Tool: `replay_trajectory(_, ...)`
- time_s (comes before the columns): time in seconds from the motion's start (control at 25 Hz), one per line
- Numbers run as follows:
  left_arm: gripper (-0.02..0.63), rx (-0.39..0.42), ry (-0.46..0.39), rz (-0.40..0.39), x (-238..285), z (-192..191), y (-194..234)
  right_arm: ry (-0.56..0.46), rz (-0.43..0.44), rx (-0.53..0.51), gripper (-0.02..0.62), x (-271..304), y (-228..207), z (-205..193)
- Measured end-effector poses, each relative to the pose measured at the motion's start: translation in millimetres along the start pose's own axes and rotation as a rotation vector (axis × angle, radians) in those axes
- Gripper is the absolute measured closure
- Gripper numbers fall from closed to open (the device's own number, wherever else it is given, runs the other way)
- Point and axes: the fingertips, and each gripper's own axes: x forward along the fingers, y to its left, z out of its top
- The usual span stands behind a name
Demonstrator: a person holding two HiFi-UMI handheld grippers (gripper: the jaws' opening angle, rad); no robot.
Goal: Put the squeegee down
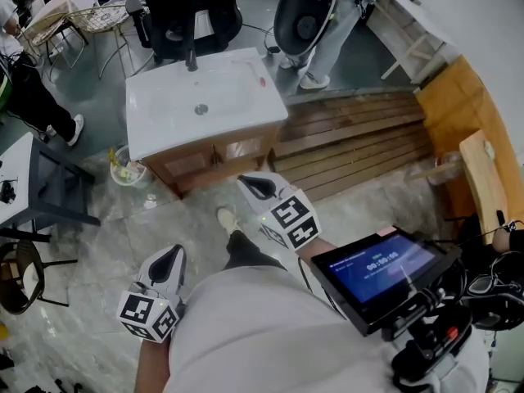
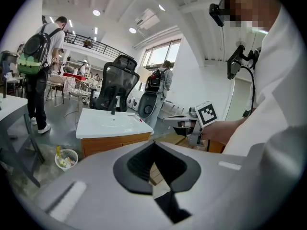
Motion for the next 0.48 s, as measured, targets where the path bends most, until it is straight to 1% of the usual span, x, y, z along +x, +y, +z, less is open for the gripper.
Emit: replay_trajectory(0.48, 0.6, 0.001, 0.0, -0.008, 5.7, -2.4, -4.7, -0.011, 0.005, -0.053, 0.594, -5.7, 3.4, 4.7)
